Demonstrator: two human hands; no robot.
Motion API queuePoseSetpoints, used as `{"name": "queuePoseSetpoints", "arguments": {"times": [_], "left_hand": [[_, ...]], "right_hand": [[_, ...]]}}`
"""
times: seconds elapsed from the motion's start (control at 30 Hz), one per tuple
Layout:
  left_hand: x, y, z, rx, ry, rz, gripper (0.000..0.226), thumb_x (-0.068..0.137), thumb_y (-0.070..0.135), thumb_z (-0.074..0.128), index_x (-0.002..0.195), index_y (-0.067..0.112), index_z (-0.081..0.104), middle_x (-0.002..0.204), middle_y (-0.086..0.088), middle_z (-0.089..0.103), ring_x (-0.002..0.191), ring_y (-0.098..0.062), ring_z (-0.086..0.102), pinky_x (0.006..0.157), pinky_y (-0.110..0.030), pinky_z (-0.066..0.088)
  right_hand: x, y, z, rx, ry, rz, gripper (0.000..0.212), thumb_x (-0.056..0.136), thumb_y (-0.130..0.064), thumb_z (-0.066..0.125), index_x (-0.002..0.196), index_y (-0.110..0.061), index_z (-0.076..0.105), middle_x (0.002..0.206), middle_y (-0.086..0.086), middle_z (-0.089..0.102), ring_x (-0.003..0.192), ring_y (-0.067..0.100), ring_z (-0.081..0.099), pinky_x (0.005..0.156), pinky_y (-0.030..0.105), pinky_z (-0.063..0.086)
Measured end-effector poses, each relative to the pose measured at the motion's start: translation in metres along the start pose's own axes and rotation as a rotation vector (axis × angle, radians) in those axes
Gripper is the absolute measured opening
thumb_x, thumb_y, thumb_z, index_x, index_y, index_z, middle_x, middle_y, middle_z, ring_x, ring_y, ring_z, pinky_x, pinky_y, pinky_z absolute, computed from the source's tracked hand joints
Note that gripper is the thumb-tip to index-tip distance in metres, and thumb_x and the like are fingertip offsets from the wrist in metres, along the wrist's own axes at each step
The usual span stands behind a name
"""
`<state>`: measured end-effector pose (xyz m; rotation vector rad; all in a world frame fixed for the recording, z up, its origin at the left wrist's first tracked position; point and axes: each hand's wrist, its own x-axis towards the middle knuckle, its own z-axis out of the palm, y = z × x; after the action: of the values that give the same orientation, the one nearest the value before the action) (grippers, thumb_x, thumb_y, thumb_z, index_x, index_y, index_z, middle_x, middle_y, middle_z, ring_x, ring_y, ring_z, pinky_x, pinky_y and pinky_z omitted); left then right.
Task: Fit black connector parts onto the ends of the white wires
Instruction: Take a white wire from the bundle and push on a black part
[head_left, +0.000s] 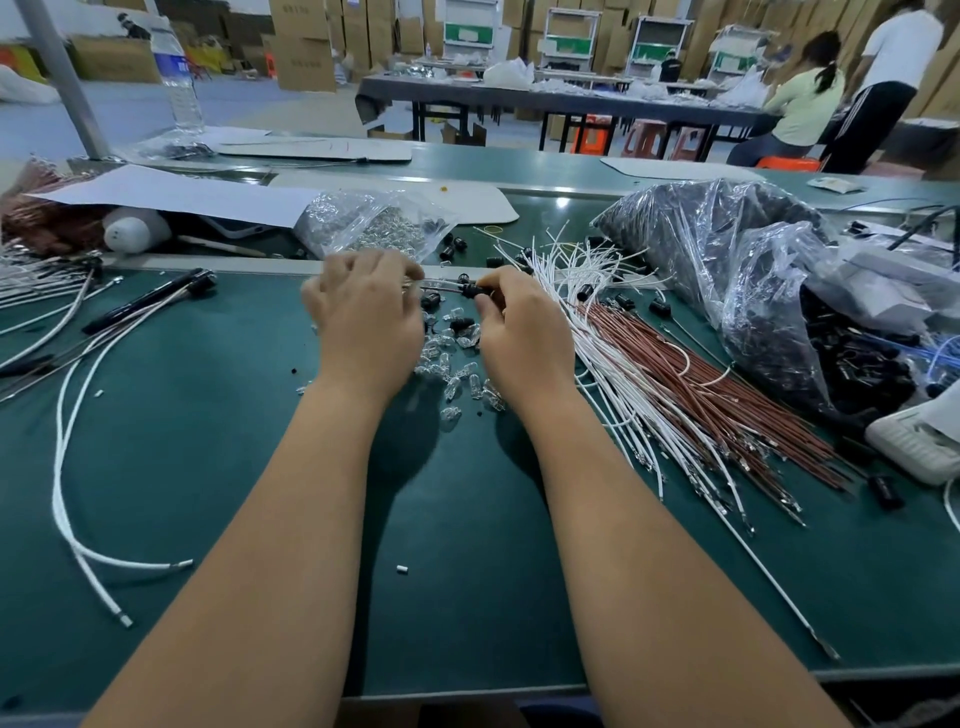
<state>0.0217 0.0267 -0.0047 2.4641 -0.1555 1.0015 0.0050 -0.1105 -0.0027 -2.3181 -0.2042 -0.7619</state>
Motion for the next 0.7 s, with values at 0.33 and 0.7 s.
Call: {"name": "queuePoseSetpoints", "arguments": {"times": [0.33, 0.7], "left_hand": [[-0.001, 0.001, 0.005, 0.108, -0.092, -0.023, 0.019, 0.095, 0.022, 0.052, 0.105, 0.014, 0.066, 0.113, -0.008, 0.056, 0.111, -0.03, 0.04, 0.089, -0.04, 0.028], [-0.002, 0.008, 0.002, -0.211, -0.139, 0.108, 0.015, 0.092, 0.013, 0.058, 0.101, 0.008, 0.067, 0.098, -0.01, 0.068, 0.094, -0.03, 0.058, 0.081, -0.037, 0.044]], "right_hand": [[-0.002, 0.0, 0.001, -0.055, -0.028, -0.028, 0.013, 0.095, -0.016, 0.054, 0.105, -0.015, 0.062, 0.092, 0.001, 0.069, 0.074, 0.017, 0.053, 0.078, 0.027, 0.025], [-0.002, 0.0, 0.003, 0.1, -0.067, 0.008, 0.012, 0.093, -0.014, 0.055, 0.103, -0.014, 0.063, 0.093, 0.005, 0.069, 0.086, 0.027, 0.061, 0.079, 0.044, 0.049]]}}
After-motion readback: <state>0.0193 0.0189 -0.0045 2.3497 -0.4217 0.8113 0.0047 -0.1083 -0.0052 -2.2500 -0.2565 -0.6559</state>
